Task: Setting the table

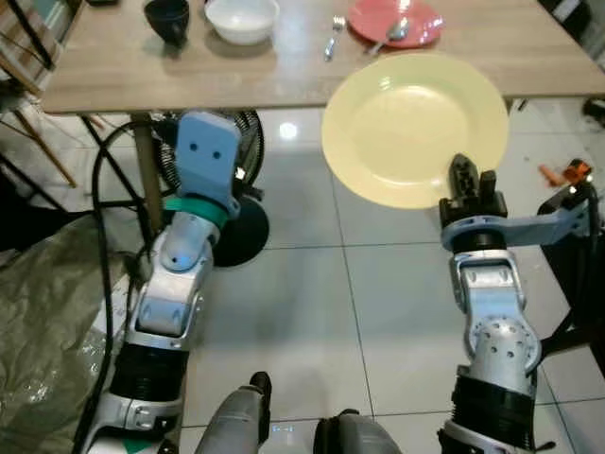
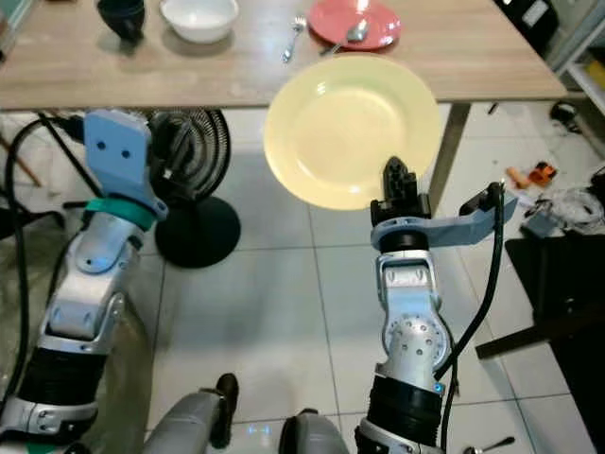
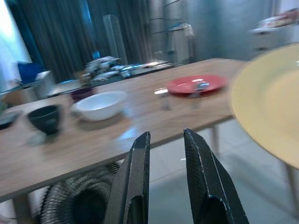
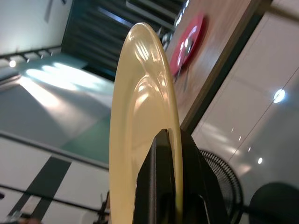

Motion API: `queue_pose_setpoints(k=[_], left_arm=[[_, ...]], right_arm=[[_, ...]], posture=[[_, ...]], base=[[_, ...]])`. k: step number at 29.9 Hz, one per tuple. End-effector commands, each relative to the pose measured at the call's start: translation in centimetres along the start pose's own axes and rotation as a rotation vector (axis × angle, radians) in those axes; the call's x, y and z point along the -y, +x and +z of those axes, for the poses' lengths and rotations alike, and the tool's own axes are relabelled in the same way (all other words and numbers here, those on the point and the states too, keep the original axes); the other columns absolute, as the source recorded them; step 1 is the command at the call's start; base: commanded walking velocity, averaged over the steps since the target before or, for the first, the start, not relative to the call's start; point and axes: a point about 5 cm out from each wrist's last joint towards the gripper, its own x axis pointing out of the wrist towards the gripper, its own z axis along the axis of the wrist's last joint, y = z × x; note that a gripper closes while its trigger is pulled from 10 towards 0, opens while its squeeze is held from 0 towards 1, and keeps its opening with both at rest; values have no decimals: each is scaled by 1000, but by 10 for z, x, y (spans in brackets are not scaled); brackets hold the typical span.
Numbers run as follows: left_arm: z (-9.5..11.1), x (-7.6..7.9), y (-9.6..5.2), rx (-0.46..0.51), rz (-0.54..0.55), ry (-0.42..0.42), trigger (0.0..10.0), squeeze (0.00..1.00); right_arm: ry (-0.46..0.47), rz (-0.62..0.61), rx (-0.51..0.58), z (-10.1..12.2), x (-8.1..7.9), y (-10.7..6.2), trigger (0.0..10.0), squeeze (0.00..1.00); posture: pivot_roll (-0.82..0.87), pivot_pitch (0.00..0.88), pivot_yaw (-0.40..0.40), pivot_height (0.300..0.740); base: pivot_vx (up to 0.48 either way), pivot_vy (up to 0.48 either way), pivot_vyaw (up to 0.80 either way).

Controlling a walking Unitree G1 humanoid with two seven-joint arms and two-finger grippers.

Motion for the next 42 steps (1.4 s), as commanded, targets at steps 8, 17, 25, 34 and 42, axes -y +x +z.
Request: queue_pose_setpoints(k=[8, 17, 25, 34, 42], left_arm=[[-2, 1, -1, -4, -11, -1, 10000, 0], [-2, 1, -1, -4, -14, -1, 10000, 0], [-2, 1, -1, -4, -14, -2, 10000, 0], [-2, 2, 0, -4, -16, -3, 10000, 0], [-2, 1, 0, -4, -18, -3, 10000, 0]], right_arm=[[-3, -4, 9, 2, 2, -2, 10000, 0], [-3, -4, 9, 2, 2, -2, 10000, 0], [-3, -4, 10, 2, 2, -2, 10000, 0], [-3, -5, 10, 2, 2, -2, 10000, 0], [-2, -7, 10, 1, 2, -2, 10000, 0]], posture=[[124, 60, 15, 740], [122, 58, 16, 740], [122, 60, 16, 740], [122, 62, 19, 740], [122, 65, 21, 740]], base=[[-267, 0, 0], [-267, 0, 0], [-269, 0, 0], [-267, 0, 0], [-269, 0, 0]])
